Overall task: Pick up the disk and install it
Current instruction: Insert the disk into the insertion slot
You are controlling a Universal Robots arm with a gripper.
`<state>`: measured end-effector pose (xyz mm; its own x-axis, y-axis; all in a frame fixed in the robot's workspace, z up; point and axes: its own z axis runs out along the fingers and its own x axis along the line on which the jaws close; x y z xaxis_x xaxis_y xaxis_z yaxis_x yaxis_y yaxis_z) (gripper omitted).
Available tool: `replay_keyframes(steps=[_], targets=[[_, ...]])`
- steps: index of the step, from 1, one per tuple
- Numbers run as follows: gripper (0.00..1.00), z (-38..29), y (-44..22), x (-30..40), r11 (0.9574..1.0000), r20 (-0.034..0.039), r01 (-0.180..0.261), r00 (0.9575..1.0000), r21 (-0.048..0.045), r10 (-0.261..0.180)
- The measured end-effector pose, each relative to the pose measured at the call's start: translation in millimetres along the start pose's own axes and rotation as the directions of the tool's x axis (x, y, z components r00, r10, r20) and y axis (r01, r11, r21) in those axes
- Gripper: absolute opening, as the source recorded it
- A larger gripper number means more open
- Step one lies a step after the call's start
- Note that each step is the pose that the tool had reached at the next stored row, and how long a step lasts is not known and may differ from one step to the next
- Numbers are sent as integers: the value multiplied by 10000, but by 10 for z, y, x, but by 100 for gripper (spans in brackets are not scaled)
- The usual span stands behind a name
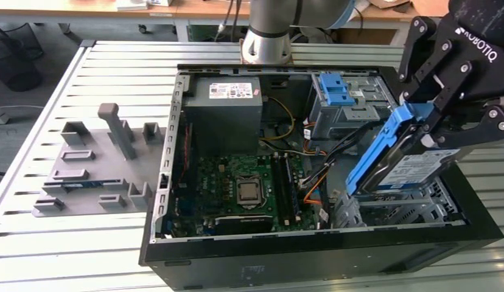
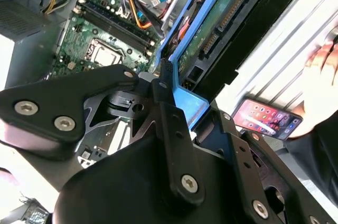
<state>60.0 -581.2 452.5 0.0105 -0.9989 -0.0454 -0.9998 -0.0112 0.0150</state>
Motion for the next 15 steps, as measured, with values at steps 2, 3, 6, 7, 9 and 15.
replay_keyframes(steps=[2,3,6,7,9,15], targets=[[36,19,-32,1,10000,0,1,10000,0,-1],[36,28,-49,2,10000,1,1,10000,0,-1],[36,55,-103,3,10000,1,0,10000,0,0],[36,63,-115,4,10000,0,0,10000,0,0],[36,80,-137,5,10000,1,0,10000,0,0],[36,124,-183,8,10000,-1,0,10000,0,0]])
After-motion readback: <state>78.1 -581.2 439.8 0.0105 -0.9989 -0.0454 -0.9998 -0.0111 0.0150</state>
